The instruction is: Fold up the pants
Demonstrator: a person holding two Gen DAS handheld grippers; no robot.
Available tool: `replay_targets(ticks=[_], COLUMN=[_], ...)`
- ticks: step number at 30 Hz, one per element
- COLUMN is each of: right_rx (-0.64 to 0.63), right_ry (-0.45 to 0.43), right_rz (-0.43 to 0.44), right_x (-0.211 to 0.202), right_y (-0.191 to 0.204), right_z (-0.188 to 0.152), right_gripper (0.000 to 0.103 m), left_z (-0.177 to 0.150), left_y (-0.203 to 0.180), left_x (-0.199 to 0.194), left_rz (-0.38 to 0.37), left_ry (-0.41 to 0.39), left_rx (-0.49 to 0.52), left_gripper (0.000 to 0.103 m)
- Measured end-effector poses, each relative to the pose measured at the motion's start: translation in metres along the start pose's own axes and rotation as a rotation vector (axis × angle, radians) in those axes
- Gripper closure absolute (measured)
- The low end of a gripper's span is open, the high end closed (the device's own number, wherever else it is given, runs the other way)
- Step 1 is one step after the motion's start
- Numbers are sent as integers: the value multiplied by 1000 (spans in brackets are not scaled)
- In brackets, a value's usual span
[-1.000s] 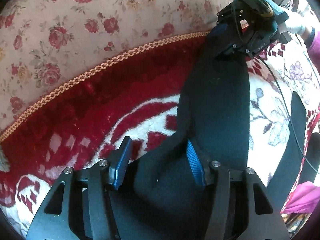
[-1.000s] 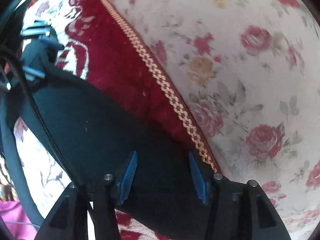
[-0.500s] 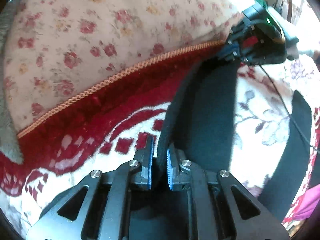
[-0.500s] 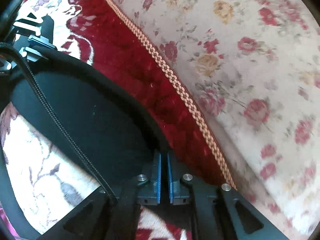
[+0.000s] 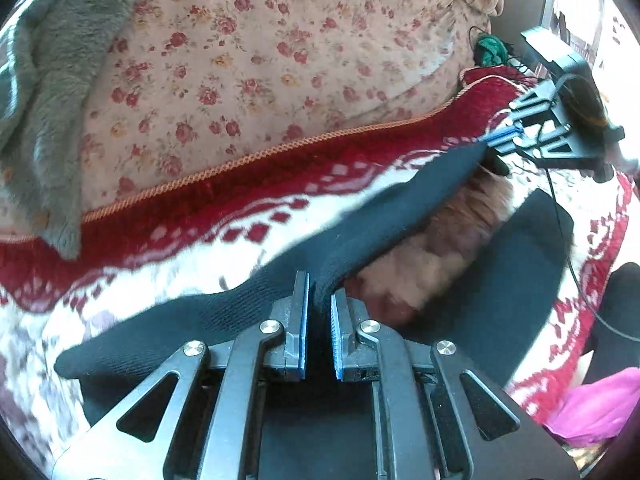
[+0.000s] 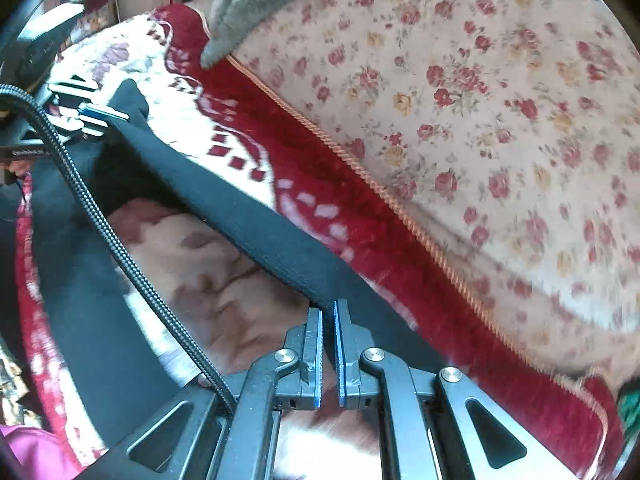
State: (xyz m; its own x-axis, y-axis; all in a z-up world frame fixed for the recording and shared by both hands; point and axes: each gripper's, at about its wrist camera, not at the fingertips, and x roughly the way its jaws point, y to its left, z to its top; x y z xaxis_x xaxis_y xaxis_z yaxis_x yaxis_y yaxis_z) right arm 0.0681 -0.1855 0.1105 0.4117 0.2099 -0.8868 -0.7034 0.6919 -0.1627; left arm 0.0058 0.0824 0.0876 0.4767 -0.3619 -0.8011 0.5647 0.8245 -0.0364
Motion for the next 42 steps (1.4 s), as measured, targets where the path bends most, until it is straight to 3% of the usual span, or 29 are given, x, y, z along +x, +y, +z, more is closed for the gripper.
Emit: replay_targets(ticks=[8,16,20,23,26,27,30,32,39,42], right_rx=[44,182,239,295,350,369,402,426,600,635], right_ry=[-29,-56,-79,-104,-139,-153,-169,-166,-244,-257], right_rz=[49,108,91,97,129,143,152,142,256,294], right_x=[-22,-13,-2,1,-4,-6,-8,-6,-14,-12], right_y=[88,118,124,125,125,125,126,122,109,111], right_z=[-67,-115,-125,-130,-134,-136,-142,-145,-150,-149], right_gripper=[98,98,98,91,80,74,72,72,72,72], left_z=[-58,-108,-112,-113,-117,-119,-128,-133,-165,-177], left_y=[-32,-50,-33,-24,-21,-19,-7,6,63,79], left_x=[-44,-37,-37,-49,-61,-64,-77,-85,-114,-114], left_rz=[0,44,-40,-94,-87,-89,-90,-60,61,48], left_ry=[-40,-10,-15,-31,-35,-38,-58,-67,-150,-152], left_rx=[-57,-167,-303,-365,-393,-402,-452,-506,-731,-796], left_gripper=[95,95,94,91,88,84,69,69,68,69])
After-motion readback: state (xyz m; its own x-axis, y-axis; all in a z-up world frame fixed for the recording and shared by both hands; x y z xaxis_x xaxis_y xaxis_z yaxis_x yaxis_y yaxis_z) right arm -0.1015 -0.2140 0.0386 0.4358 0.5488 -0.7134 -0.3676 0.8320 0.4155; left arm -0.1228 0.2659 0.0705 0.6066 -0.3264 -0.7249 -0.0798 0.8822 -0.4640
